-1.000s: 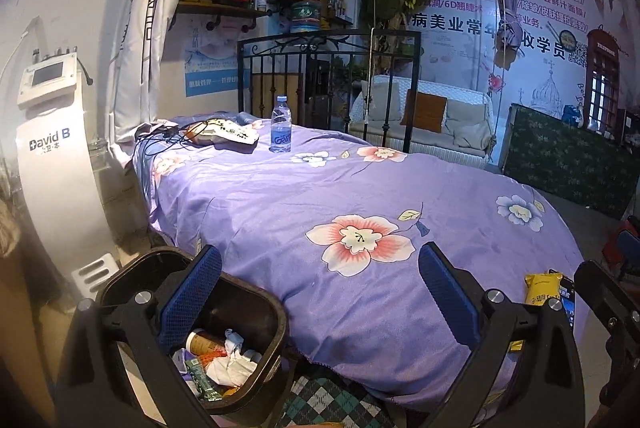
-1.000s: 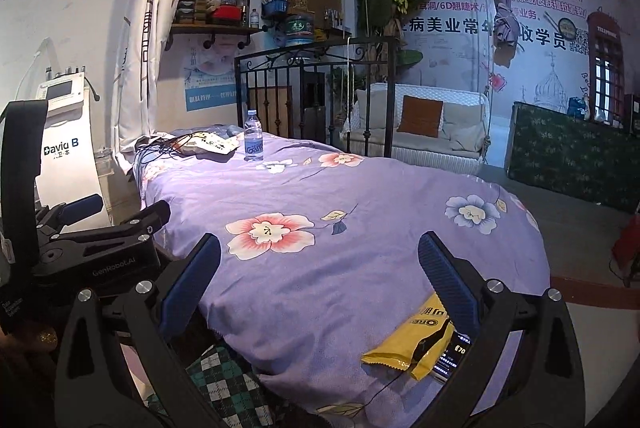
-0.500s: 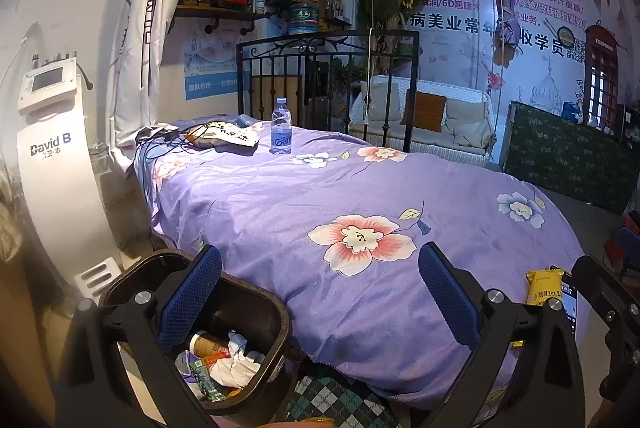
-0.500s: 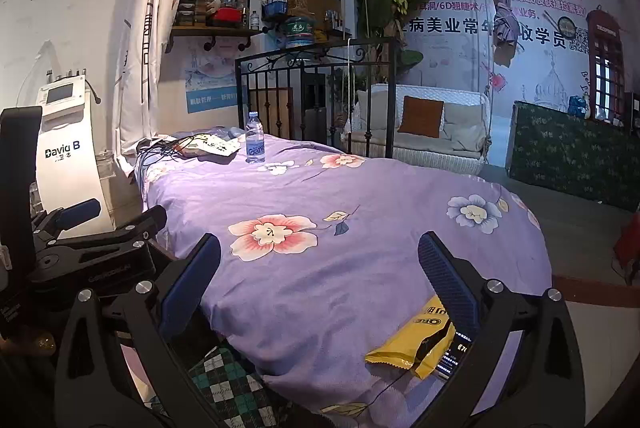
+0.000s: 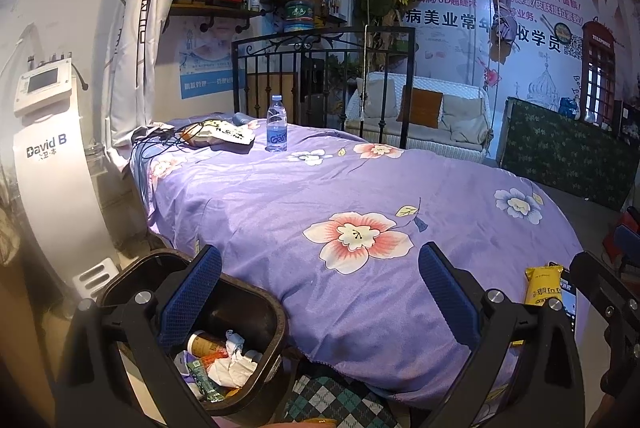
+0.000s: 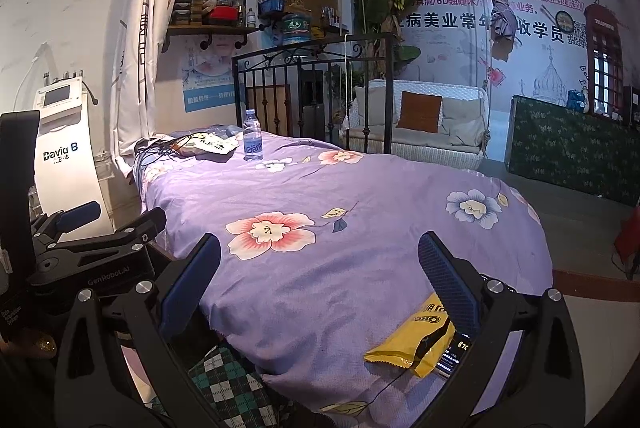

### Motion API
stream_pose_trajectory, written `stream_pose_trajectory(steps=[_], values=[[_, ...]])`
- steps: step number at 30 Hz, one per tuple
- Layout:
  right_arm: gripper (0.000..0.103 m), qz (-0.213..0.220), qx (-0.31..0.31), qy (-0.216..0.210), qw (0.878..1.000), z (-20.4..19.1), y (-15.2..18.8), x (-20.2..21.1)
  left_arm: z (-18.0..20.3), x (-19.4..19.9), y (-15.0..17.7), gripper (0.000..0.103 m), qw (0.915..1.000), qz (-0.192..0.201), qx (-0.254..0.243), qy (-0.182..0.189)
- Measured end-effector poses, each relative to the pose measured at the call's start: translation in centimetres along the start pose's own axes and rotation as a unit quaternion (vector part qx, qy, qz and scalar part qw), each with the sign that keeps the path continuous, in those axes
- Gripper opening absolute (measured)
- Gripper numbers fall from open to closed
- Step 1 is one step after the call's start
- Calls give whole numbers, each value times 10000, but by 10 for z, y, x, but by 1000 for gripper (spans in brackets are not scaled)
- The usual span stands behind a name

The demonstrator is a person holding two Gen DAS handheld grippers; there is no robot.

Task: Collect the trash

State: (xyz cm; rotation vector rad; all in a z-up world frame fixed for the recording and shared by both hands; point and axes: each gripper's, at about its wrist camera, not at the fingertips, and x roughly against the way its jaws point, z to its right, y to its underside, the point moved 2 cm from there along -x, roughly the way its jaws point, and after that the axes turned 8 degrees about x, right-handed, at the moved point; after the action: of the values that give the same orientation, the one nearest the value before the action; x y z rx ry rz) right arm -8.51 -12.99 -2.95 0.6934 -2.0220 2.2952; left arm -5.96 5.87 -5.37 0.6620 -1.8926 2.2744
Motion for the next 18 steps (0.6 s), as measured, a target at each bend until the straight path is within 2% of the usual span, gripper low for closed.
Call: stream_pose_trajectory(steps=[18], values=[[98,-40,-68,-4,10000,1,0,-3,0,-3,0,97,10000,-40,-7,10]])
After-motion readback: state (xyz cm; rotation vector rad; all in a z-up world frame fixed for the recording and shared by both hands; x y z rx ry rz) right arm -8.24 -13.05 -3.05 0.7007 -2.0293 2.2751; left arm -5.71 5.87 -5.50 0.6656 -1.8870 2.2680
